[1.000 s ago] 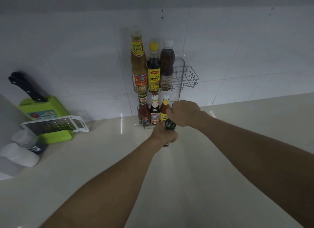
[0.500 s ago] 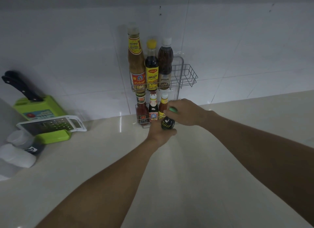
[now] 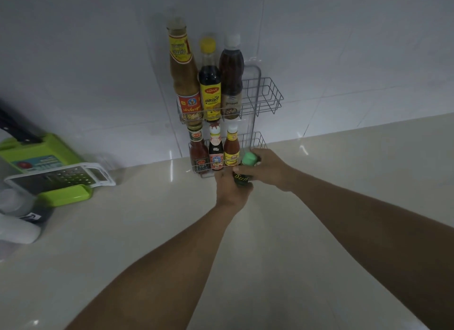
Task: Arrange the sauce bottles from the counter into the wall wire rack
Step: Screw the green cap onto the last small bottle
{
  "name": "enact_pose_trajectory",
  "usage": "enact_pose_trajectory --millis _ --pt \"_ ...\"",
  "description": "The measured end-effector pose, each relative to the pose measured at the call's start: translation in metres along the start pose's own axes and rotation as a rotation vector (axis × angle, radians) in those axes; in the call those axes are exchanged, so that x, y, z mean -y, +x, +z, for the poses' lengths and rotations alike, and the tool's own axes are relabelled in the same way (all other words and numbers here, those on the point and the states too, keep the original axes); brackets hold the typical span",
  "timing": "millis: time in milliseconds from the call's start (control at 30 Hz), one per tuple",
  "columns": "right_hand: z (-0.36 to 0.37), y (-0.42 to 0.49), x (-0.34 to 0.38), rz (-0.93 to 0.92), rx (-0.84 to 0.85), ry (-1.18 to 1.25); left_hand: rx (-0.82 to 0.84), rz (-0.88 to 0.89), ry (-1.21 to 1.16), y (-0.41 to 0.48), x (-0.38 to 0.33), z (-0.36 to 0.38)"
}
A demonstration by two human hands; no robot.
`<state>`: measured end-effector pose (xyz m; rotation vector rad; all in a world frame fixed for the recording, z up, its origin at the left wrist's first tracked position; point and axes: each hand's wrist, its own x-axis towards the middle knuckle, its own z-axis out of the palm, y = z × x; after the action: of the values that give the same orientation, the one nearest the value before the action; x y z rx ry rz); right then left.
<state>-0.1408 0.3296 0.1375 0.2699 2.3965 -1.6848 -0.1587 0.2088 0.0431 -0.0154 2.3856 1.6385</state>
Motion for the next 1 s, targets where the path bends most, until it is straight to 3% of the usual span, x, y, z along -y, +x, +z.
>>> enact_pose_trajectory --millis 67,167,267,400,667,1000 --pt "-0.002 0.005 -0.002 0.004 -0.034 -0.015 0.028 -0.047 0.040 -0.006 -0.010 -0.006" --pt "-0.010 0.020 -0.002 -0.014 -0.242 -0.213 0.028 -0.103 0.048 -0.015 -0.025 -0.017" --pt "-0.024 0.038 0.000 -0.057 -0.403 -0.297 -0.076 -0.120 0.046 -0.003 -0.016 -0.025" --pt "-0.032 0.056 0.001 -0.139 -0.481 -0.291 -0.232 -0.157 0.040 0.016 -0.012 -0.040" --pt "-0.032 0.103 -0.002 -0.162 -0.395 -0.367 -0.250 -0.158 -0.046 0.048 -0.004 -0.058" --pt "-0.025 0.127 -0.029 0.054 -0.201 -0.419 -0.207 -0.114 0.013 0.045 0.002 -0.060"
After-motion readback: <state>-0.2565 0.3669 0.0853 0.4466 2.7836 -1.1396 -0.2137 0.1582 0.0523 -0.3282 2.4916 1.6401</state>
